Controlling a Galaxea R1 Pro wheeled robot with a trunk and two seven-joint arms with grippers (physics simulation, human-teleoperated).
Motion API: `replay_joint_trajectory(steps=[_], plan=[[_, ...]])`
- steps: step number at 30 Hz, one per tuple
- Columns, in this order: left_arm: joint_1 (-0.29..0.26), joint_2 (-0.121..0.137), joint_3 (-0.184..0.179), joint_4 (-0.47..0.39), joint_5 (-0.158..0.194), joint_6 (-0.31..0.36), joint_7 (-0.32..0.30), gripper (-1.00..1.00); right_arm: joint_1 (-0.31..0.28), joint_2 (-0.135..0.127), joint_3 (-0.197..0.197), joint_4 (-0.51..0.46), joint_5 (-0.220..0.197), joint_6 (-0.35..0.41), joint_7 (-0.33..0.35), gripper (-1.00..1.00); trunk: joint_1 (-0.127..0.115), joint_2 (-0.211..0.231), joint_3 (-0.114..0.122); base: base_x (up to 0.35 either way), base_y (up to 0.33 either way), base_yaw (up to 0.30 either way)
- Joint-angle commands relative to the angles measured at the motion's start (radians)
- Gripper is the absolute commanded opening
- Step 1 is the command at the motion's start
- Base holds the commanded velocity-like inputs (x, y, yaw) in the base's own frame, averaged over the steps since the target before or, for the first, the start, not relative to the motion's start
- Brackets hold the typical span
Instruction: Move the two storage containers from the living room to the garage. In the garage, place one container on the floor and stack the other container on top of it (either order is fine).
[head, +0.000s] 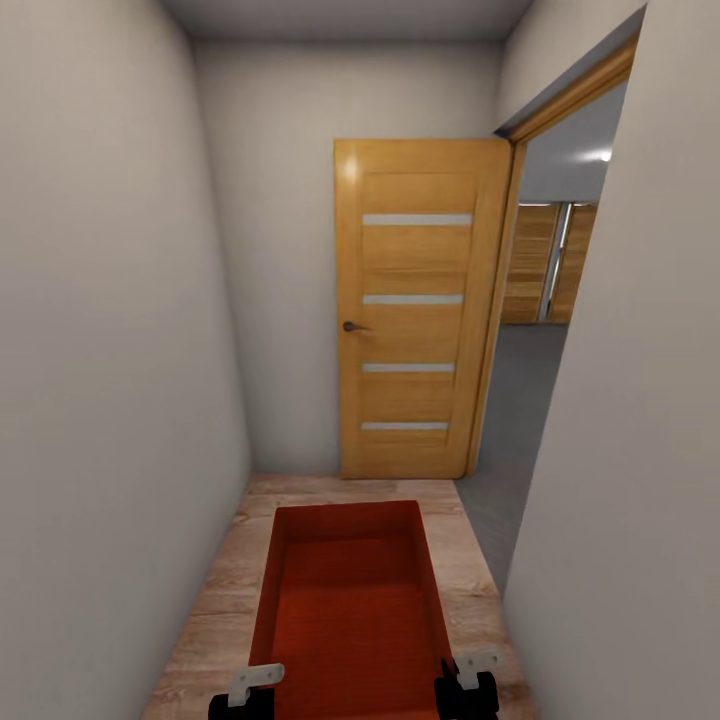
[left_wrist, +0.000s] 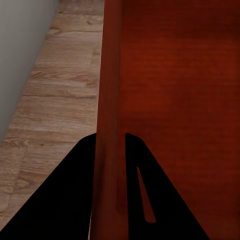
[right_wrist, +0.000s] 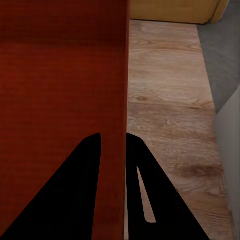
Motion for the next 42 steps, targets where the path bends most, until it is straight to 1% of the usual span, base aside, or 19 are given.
replay_joint_trajectory(steps=[1, 10, 14, 31, 37, 42], plan=[[0.0, 0.005, -0.018, 0.0, 0.014, -0.007, 0.014, -1.0, -0.001, 0.0, 0.007, 0.002, 0.009, 0.0, -0.011, -1.0, 0.001, -0.001, -0.001, 0.341, 0.0, 0.0], [0.0, 0.005, -0.018, 0.0, 0.014, -0.007, 0.014, -1.0, -0.002, 0.0, 0.007, 0.002, 0.009, 0.0, -0.011, -1.0, 0.001, -0.001, -0.001, 0.341, 0.0, -0.001], [0.0, 0.005, -0.017, 0.0, 0.014, -0.007, 0.014, -1.0, -0.002, 0.0, 0.007, 0.002, 0.009, 0.0, -0.011, -1.0, 0.001, -0.001, -0.001, 0.34, 0.0, -0.099], [0.0, 0.005, -0.016, 0.0, 0.014, -0.007, 0.014, -1.0, -0.003, 0.0, 0.007, 0.002, 0.009, 0.0, -0.011, -1.0, 0.001, -0.001, -0.001, 0.34, 0.003, -0.262], [0.0, 0.006, -0.015, 0.001, 0.017, -0.006, 0.014, -1.0, -0.003, 0.0, 0.007, 0.002, 0.009, 0.0, -0.011, -1.0, 0.001, -0.001, -0.001, 0.341, 0.103, -0.27], [0.0, 0.008, -0.014, 0.001, 0.019, -0.006, 0.013, -1.0, -0.003, 0.0, 0.006, 0.002, 0.009, 0.0, -0.011, -1.0, 0.001, -0.001, -0.001, 0.337, 0.174, -0.107]])
